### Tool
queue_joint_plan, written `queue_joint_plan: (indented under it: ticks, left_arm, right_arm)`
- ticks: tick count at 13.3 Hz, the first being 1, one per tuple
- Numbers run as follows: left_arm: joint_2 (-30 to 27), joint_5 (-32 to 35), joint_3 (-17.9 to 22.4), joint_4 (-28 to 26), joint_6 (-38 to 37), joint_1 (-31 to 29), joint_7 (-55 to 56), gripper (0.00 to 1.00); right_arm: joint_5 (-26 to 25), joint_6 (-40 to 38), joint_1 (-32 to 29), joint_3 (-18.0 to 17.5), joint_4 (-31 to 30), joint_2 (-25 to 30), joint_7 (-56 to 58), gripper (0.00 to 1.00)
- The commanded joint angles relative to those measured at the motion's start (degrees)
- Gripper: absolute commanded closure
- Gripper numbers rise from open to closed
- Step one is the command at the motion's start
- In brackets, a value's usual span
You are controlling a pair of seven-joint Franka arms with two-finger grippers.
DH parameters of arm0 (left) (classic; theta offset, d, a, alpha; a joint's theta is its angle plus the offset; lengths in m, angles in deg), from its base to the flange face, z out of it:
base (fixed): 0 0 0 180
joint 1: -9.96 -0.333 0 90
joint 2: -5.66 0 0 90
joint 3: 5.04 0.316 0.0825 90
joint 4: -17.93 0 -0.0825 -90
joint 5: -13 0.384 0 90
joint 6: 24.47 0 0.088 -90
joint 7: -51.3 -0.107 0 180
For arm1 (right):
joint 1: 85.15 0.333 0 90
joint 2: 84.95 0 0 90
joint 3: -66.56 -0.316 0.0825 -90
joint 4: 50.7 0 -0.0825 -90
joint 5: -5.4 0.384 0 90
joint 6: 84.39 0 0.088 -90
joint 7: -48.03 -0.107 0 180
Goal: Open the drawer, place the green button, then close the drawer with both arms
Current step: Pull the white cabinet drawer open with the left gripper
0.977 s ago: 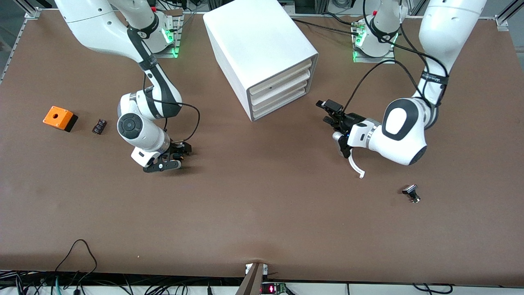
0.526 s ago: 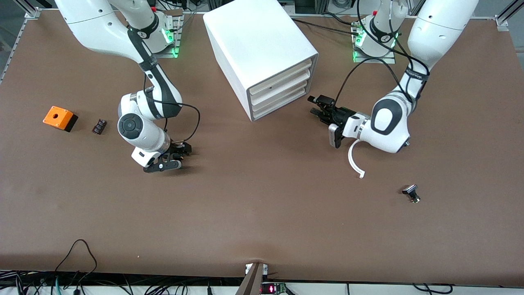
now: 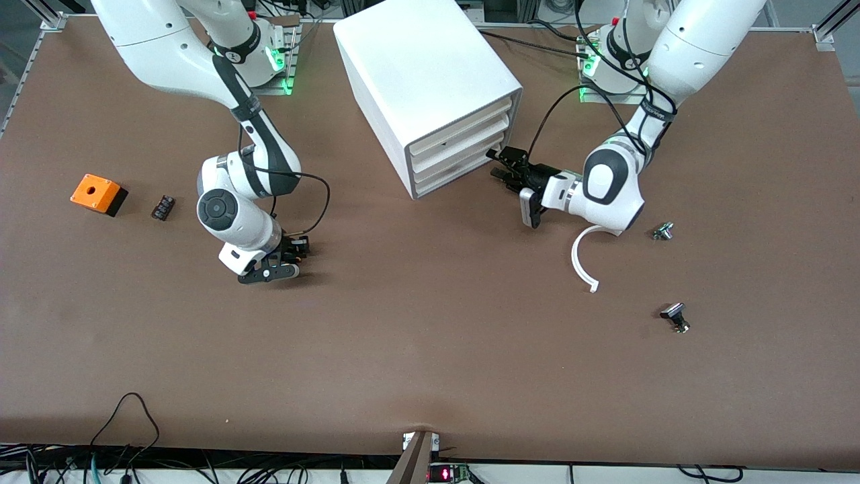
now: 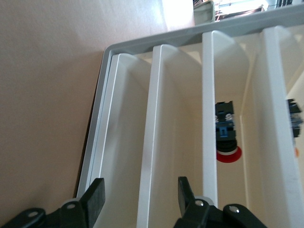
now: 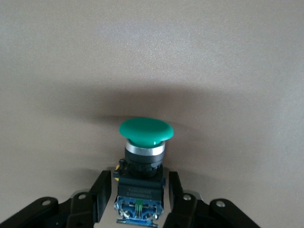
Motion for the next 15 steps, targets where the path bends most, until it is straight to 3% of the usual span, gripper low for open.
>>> queue_joint_plan:
  ticks: [1, 3, 6, 8, 12, 15]
  left_arm:
    - [-0.60, -3.78, -1.54, -2.60, 3.47, 1.06, -3.68, 0.34]
    - [-0.69, -7.20, -1.63, -4.18, 3.83, 2.28, -6.84, 0.38]
    - [1.15, -7.57, -1.63, -4.28, 3.75, 2.03, -13.35, 0.79]
    - [1.69, -7.66, -1.54, -4.19, 3.75, 1.77, -13.80, 0.97]
    - [1.69, -7.66, -1.54, -4.01, 3.75, 1.59, -13.71, 1.00]
    - [1.69, -7.57, -1.02, -3.40, 3.66, 1.41, -13.54, 1.00]
  right_arm:
    - [0.16, 0.62, 0.24, 0.11, -0.66, 0.57, -0.55, 0.68]
    - [0.16, 0.45, 0.24, 0.11, -0.66, 1.01, -0.29, 0.75]
    - [0.16, 0.44, 0.24, 0.11, -0.23, 1.80, -0.46, 0.89]
    - [0.07, 0.44, 0.33, 0.11, -0.05, 2.67, -0.37, 1.00]
    - [0.33, -1.39, 0.42, -1.12, 1.88, 4.69, -2.65, 1.00]
    - [0.68, -7.09, 0.60, -3.14, 7.75, 4.79, -5.72, 1.00]
